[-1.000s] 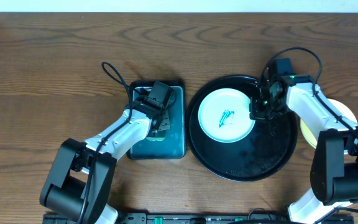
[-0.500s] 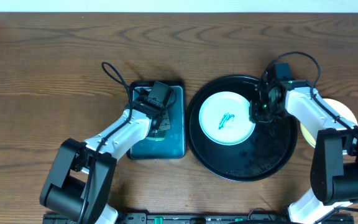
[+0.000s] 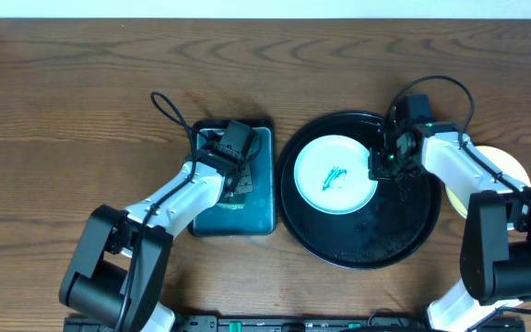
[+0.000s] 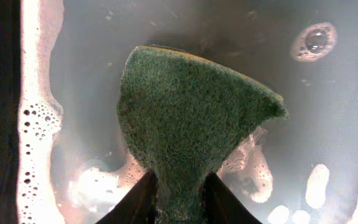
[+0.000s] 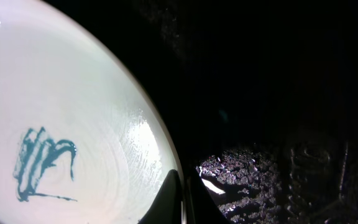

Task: Clean dirty plates on tray and stack at the side
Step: 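Push the pale green plate toward the tray center with the right gripper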

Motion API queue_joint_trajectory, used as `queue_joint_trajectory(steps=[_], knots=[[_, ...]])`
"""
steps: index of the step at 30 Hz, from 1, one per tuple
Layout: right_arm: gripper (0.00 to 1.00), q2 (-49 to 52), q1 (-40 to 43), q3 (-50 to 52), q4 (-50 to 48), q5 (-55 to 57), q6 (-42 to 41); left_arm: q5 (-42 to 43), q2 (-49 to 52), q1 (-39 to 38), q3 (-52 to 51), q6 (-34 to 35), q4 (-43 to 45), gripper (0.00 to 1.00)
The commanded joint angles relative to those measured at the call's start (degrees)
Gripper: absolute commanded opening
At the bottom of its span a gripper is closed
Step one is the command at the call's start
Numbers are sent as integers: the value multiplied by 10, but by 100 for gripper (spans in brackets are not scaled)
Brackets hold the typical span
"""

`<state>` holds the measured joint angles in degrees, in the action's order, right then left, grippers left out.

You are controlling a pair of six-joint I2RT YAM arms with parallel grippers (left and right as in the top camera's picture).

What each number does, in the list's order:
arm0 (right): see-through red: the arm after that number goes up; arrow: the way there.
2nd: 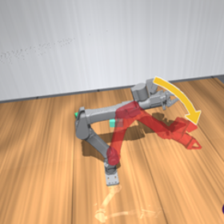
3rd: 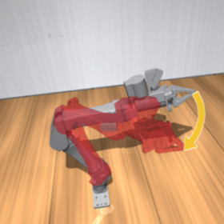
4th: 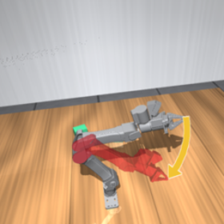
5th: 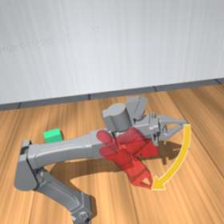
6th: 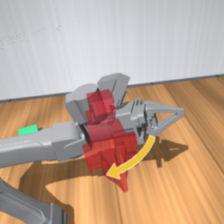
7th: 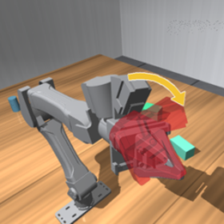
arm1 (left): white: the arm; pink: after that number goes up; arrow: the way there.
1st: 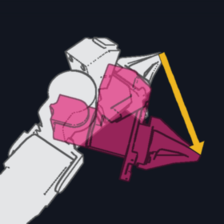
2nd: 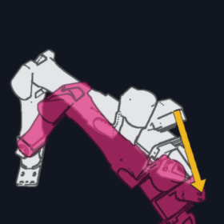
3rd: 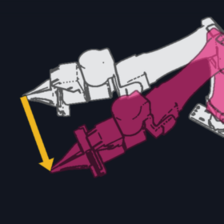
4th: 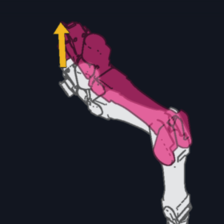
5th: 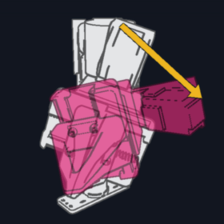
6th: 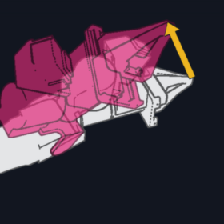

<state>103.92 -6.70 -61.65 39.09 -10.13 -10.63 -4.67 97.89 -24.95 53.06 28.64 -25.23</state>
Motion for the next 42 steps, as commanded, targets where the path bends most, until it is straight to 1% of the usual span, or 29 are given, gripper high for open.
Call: queue_joint_trajectory(steps=[1, 12, 13, 14, 15, 20, 21, 22, 23, 24, 25, 29, 32, 36, 42], knots=[[1, 0, -12, 23, 5, -4, 0, 3, 14, 1, -7, 1, -5, 28], [2, 0, -13, 24, 20, -21, 0, 3, 14, 1, -14, 1, -6, 28], [7, 0, -13, 24, 18, -19, 0, 3, 14, 1, -14, 1, -6, 26], [15, 0, -13, 24, 14, -19, 0, 3, 14, 1, -14, 1, -6, 19], [15, 0, -13, 24, 12, -19, 0, 3, 14, 1, -14, 1, -7, 8], [16, 0, -13, 24, 4, -19, 0, 3, 14, 1, -14, 1, -6, 8], [13, 0, -13, 24, 3, -19, 0, 3, 14, 1, -14, 1, -7, 16], [7, 0, -13, 24, 3, -19, 0, 3, 14, 1, -14, 1, -7, 21], [1, 0, -13, 24, 3, -19, 0, 3, 14, 1, -14, 1, -7, 22], [1, 0, -13, 24, 3, -19, 0, 3, 14, 1, -14, 1, -7, 21], [1, 0, -13, 24, 3, -19, 0, 3, 14, 1, -14, 1, -6, 8], [1, 0, -13, 24, 3, -19, 0, 3, 12, 2, -12, 0, -7, 8], [1, 0, -13, 24, 3, -19, 0, 3, 0, 6, -1, -14, -22, 7], [1, 0, -13, 25, 3, -19, 0, 1, -57, 14, 5, -28, -25, 7], [1, 0, -13, 25, 5, -19, 0, 1, -151, 18, 5, -83, -11, 7]])
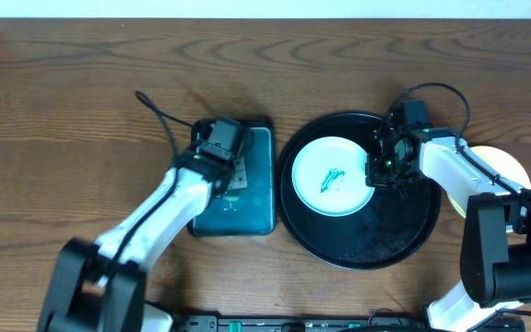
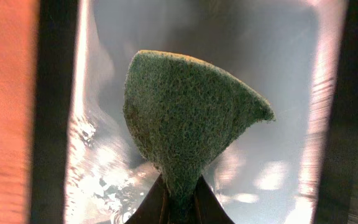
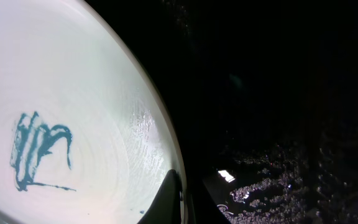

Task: Clean dirty plates on tray and stack at the side
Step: 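Push the pale green plate toward the tray center with the right gripper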

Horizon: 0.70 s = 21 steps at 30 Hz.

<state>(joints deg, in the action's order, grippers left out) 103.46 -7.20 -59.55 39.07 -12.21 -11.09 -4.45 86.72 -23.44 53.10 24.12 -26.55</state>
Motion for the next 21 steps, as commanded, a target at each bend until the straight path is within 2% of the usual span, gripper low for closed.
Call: queue_joint_trajectory(steps=[1, 10, 21], knots=[[1, 5, -8, 4, 5, 1, 4, -1, -56, 3, 5, -42, 2, 8], [1, 5, -8, 4, 7, 1, 4, -1, -155, 3, 5, -42, 3, 8], [1, 5, -8, 4, 7, 1, 4, -1, -177, 3, 5, -39, 38, 8]])
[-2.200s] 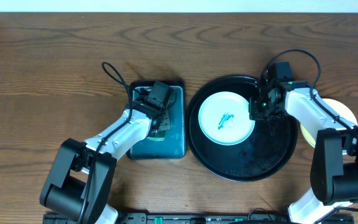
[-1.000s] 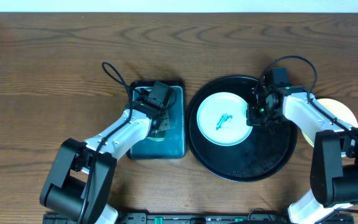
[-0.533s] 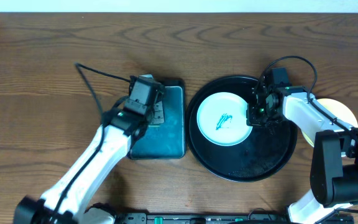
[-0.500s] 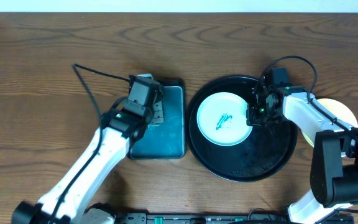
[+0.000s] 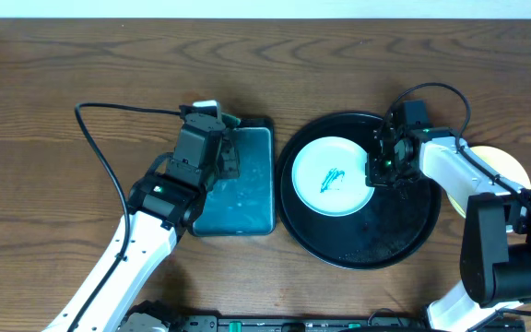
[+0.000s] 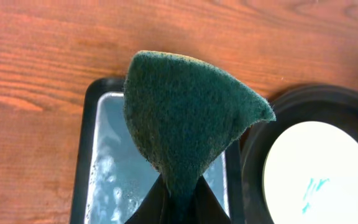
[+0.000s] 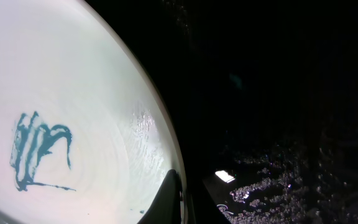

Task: Clean dirty plates on tray and stack at the side
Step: 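Push the pale green plate toward the tray center with the right gripper, then dip the green sponge in the water tray with the left gripper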

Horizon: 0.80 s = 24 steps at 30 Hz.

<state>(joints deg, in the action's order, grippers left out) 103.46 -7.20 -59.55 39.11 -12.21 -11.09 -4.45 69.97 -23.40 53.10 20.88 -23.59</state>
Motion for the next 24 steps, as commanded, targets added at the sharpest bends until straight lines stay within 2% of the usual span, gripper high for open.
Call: queue_joint_trajectory(steps=[1, 24], knots=[[1, 5, -8, 4, 7, 1, 4, -1, -10, 2, 5, -7, 12, 8], [1, 5, -8, 4, 7, 1, 4, -12, -4, 2, 5, -1, 24, 8]])
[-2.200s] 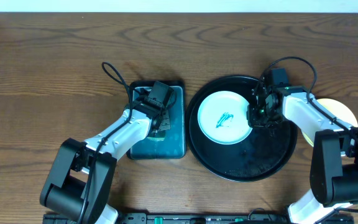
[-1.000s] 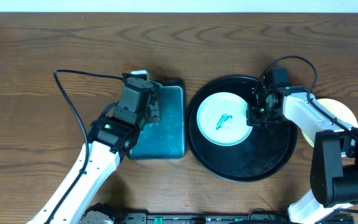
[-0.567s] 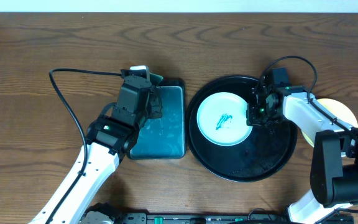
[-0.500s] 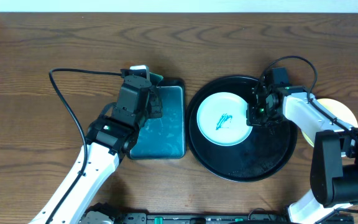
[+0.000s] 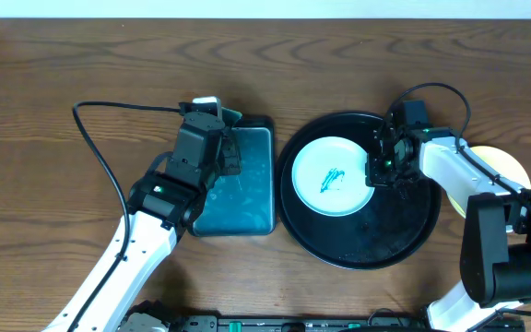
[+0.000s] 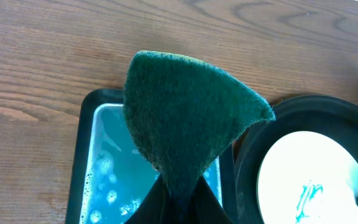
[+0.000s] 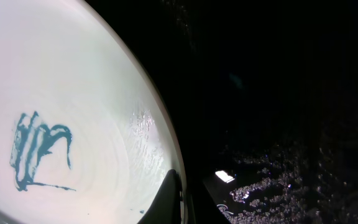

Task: Clean dirty plates on tray and stack at the side
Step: 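Dip the green sponge in the water tray with the left gripper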

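A white plate [image 5: 334, 175] with a teal scribble [image 7: 39, 149] lies on the round black tray [image 5: 395, 235]. My right gripper [image 7: 182, 199] is shut on the plate's right rim, one finger on the plate's face. High above the soapy water tub [image 5: 247, 198], my left gripper [image 6: 179, 202] is shut on a folded green sponge [image 6: 188, 115]. In the left wrist view the plate [image 6: 309, 180] shows at lower right.
A pale yellow plate [image 5: 510, 171] lies right of the tray, half under the right arm. The tub holds teal water with foam [image 6: 104, 183]. Wet drops speckle the tray floor [image 7: 272, 186]. Bare wooden table [image 5: 63, 92] surrounds everything.
Nothing has moved to speak of; the left gripper holds the sponge at about the same height over the tub, and the right gripper keeps its grip on the plate rim.
The left gripper held the sponge down in the tub's soapy water. Then the sponge was just above the water, and later high over the tub with the table in sight. The right gripper stayed shut on the plate's rim throughout.
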Motion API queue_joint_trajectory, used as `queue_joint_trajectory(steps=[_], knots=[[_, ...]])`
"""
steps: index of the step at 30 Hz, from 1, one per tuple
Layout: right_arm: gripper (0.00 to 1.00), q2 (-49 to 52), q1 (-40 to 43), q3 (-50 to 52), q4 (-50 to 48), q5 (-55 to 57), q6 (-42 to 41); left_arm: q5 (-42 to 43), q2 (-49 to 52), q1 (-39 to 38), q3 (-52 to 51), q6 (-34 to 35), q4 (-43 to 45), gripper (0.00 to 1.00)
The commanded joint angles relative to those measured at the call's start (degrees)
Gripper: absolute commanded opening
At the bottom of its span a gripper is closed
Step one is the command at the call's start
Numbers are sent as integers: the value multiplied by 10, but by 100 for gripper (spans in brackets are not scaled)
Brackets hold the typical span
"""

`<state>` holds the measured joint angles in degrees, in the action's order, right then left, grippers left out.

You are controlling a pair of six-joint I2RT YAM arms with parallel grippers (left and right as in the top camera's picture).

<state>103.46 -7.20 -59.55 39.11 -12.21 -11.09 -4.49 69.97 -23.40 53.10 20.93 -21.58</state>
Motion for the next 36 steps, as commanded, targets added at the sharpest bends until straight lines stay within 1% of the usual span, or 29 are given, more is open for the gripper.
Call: queue_joint_trajectory(steps=[1, 8, 14, 17, 22, 28, 33, 36], knots=[[1, 5, -8, 4, 7, 1, 5, -19, 0, 2, 5, -1, 3, 8], [1, 5, -8, 4, 5, 1, 4, -41, 35, 2, 5, -33, 5, 7], [1, 5, -8, 4, 5, 2, 4, -151, 53, -11, 5, -33, 5, 8], [1, 5, -8, 4, 5, 2, 4, -188, 56, -28, 5, -34, 7, 8], [1, 5, -8, 4, 5, 2, 4, -240, 57, -66, 5, -55, 14, 7], [1, 5, -8, 4, 5, 2, 5, -252, 58, -100, 5, -57, 17, 7], [1, 5, -8, 4, 5, 2, 5, -286, 70, -115, 5, -57, 17, 7], [1, 5, -8, 4, 5, 2, 5, -293, 79, -119, 5, -57, 18, 7]])
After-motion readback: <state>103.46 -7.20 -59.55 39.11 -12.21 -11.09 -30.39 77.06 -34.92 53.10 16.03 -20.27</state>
